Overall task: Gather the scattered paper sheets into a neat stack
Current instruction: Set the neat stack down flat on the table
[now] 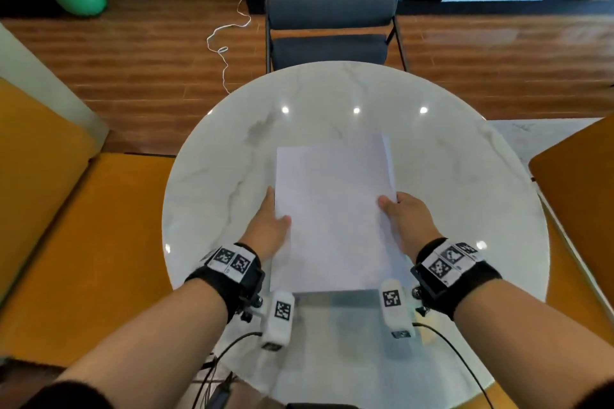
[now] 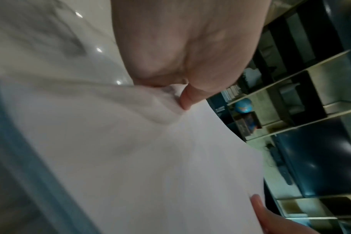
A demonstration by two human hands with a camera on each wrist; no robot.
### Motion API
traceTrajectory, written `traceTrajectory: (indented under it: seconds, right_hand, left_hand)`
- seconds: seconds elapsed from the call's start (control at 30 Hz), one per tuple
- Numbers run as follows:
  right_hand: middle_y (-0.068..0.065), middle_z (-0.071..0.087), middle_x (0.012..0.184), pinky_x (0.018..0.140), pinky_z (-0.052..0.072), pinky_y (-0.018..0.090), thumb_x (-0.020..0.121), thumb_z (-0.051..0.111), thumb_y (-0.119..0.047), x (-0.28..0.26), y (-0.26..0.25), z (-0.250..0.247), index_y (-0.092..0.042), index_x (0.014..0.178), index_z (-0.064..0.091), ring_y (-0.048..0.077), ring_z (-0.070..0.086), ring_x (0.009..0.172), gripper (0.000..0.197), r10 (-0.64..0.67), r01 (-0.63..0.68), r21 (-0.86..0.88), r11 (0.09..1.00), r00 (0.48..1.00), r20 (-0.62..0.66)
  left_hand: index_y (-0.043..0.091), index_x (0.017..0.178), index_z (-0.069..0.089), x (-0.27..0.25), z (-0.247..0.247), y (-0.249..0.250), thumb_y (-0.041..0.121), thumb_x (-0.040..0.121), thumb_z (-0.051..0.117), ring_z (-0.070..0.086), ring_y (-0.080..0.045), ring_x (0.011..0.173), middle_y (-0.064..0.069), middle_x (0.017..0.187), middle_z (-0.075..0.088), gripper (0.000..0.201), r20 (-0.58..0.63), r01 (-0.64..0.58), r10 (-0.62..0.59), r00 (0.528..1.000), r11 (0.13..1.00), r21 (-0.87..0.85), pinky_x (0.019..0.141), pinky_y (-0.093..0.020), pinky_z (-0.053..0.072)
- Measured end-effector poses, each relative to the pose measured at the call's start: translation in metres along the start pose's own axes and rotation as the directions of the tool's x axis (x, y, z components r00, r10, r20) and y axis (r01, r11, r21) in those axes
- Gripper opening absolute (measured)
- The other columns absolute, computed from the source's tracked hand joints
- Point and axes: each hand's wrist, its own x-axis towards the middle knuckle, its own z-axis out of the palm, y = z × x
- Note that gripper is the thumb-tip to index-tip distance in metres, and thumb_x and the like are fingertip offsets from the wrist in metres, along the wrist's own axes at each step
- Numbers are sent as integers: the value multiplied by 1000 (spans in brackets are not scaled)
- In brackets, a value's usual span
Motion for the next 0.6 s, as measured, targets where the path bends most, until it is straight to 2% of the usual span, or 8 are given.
traceTrajectory:
  seconds: [0.1,0.2,0.27,0.33,0.37,0.47,0.53,0.6]
  right_hand:
    - [12,59,82,68,42,30,93,53,-26,18,2,16,-5,83,58,27,55,77,24,5,-6,-105,994,1000,-11]
    - [16,57,101,75,34,28,95,49,-26,28,7,25,2,106,57,31,56,98,31,51,-59,-232,971,998,-39]
    - [15,56,119,79,36,28,94,49,-26,28,11,30,1,123,51,32,55,110,39,66,-88,-311,946,994,-82]
    - [16,51,129,89,43,36,90,54,-25,26,16,33,-6,133,43,34,52,117,48,-16,-50,-429,902,989,-148]
    - [16,46,135,98,41,41,88,56,-25,23,18,34,-8,139,37,35,47,122,57,-67,-25,-474,880,982,-176]
    - [11,22,155,117,21,40,89,55,-21,17,20,37,-11,151,13,28,22,143,75,-134,60,-390,919,977,-166]
    - [4,11,161,120,12,33,92,50,-18,13,22,40,-12,152,7,19,11,148,74,-121,87,-277,957,987,-105]
    - [1,8,161,117,9,28,93,48,-17,10,24,43,-13,152,7,16,9,148,73,-119,99,-261,960,991,-61]
  left_hand:
    - [23,151,4,14,7,-3,9,95,41,33,-24,139,-4,157,26,69,-91,-9,17,996,996,93,102,-19,22]
    - [23,152,-3,21,17,-10,15,97,40,37,-30,135,-13,153,29,70,-103,-6,32,994,971,239,106,-28,28]
    - [21,152,-4,25,24,-14,16,97,40,43,-32,127,-16,144,34,71,-119,-27,68,991,947,319,103,-32,33]
    - [19,152,0,26,27,-17,17,95,43,43,-32,126,-15,142,33,71,-175,-27,93,980,937,349,104,-34,34]
    - [17,152,2,26,27,-19,18,94,45,38,-31,131,-15,145,30,72,-206,-29,105,973,939,342,107,-35,31]
    - [12,151,-1,27,29,-20,22,95,47,16,-25,146,-11,159,12,75,-224,-86,156,962,952,293,118,-32,15]
    - [10,151,-4,29,31,-19,24,96,44,9,-22,148,-8,162,4,73,-192,-105,158,969,959,263,119,-29,9]
    - [8,150,-4,30,35,-18,24,98,40,7,-21,149,-8,162,0,71,-156,-114,162,974,953,281,116,-25,5]
